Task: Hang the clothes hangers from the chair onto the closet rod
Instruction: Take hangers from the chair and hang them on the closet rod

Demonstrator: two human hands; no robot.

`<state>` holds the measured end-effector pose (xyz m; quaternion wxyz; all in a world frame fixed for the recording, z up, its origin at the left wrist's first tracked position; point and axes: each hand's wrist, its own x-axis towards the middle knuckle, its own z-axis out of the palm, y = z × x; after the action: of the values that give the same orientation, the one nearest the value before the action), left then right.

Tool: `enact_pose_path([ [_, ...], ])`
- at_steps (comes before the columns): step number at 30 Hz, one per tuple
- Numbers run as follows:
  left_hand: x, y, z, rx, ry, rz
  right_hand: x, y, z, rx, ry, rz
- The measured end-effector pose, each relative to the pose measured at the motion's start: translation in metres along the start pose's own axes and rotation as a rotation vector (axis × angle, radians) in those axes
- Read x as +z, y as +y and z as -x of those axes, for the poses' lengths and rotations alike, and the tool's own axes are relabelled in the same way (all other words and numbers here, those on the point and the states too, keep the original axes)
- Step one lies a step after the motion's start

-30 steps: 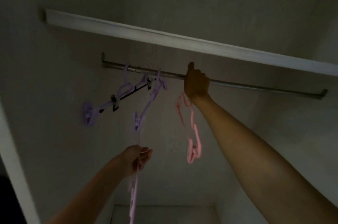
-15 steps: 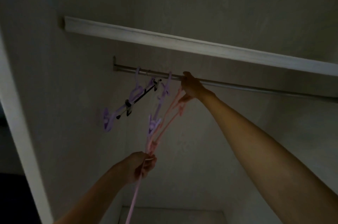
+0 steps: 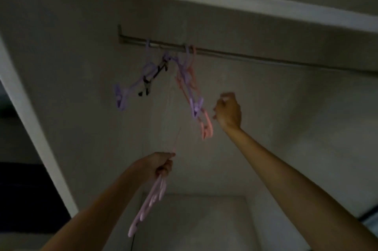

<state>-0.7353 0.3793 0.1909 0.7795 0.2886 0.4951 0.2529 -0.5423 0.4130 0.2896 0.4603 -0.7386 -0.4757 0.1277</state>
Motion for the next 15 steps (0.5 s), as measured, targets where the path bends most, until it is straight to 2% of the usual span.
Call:
enact_pose_path([
  [2,0.013,-0.017,-0.005,0.001,-0.002,0.052,-0.003,0.058,0.025,0.257,-0.249,0.153],
  [5,0.042,-0.043,-0.014,0.003,-0.077,0.204,-0.008,0.129,0.077,0.772,-0.765,0.04],
  [6,0.05,-0.049,-0.016,0.012,-0.115,0.263,-0.009,0.147,0.091,0.858,-0.913,0.06],
  [7,0.059,-0.054,-0.018,0.021,-0.149,0.326,-0.01,0.162,0.102,0.907,-0.992,0.063],
  [9,0.076,-0.063,-0.024,0.026,-0.192,0.47,-0.014,0.185,0.119,1.0,-1.017,-0.165],
  [11,0.09,-0.07,-0.028,0.033,-0.214,0.583,-0.018,0.198,0.123,1.099,-0.895,-0.627],
  [13,0.101,-0.074,-0.03,0.057,-0.208,0.583,-0.03,0.2,0.114,1.035,-0.707,-0.953],
  [15,0.11,-0.078,-0.029,0.087,-0.189,0.441,-0.046,0.186,0.104,0.889,-0.561,-1.03],
])
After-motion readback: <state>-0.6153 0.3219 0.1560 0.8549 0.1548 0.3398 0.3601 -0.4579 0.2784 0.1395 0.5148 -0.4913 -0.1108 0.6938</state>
